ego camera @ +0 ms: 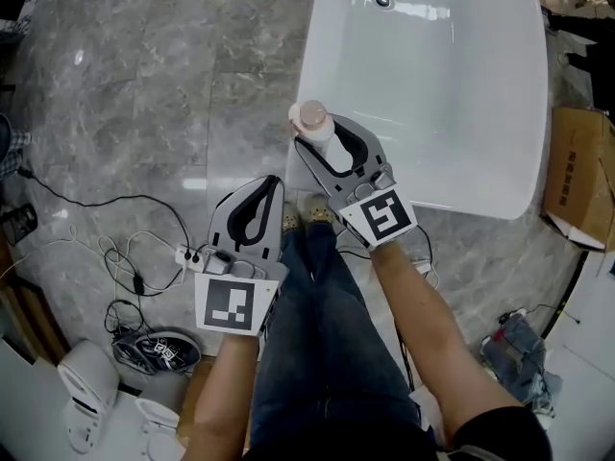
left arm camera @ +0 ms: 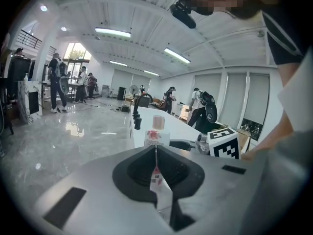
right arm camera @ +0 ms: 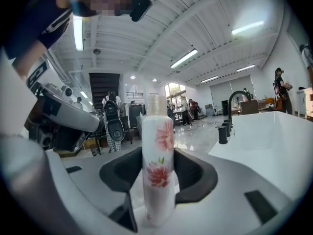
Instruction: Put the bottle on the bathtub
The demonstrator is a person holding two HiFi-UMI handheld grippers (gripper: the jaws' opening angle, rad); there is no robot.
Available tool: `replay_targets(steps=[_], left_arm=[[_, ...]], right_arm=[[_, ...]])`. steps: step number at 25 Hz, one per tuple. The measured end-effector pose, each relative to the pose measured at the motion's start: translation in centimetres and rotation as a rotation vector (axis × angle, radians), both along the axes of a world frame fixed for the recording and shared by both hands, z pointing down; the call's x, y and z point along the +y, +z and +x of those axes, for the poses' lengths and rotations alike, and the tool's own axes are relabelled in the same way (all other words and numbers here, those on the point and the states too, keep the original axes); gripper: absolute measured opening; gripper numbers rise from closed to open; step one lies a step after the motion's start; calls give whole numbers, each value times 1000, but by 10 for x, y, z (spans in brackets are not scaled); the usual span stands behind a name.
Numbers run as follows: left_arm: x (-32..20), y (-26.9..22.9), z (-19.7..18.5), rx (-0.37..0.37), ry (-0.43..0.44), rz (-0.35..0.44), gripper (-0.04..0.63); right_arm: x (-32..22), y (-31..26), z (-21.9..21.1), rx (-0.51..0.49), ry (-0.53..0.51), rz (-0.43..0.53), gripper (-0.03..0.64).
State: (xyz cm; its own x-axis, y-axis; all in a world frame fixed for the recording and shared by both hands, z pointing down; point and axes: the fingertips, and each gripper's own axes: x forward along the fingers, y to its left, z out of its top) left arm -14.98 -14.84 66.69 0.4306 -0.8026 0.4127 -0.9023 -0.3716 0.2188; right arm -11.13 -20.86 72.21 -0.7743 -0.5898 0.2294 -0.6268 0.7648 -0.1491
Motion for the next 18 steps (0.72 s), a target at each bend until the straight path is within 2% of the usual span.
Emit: replay_targets(steps=[4, 7, 11, 18], left_arm=[[3, 2, 8, 6, 14, -7, 29], [3, 2, 12, 3, 24, -7, 29], [4, -4, 17, 2, 35, 1, 29], [16, -9, 22, -7, 40, -2, 29]], right_arm=[[11, 0, 3, 23, -43, 58, 215], [15, 2, 5, 53, -55, 64, 213], [25, 7, 2, 156, -105, 79, 215], [30, 13, 2, 93, -54, -77, 216]])
